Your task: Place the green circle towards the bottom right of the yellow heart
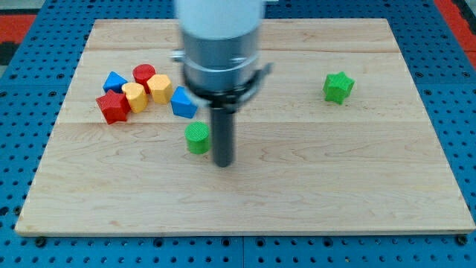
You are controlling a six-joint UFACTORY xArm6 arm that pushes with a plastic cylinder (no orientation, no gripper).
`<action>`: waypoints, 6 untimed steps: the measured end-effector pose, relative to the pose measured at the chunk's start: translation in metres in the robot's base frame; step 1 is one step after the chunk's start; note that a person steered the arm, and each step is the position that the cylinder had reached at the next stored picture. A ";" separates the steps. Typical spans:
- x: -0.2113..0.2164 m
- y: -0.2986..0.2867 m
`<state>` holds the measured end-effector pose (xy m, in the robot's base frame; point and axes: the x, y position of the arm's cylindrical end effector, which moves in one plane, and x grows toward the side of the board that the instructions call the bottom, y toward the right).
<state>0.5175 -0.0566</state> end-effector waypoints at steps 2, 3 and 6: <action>-0.036 -0.017; -0.037 0.046; -0.059 -0.006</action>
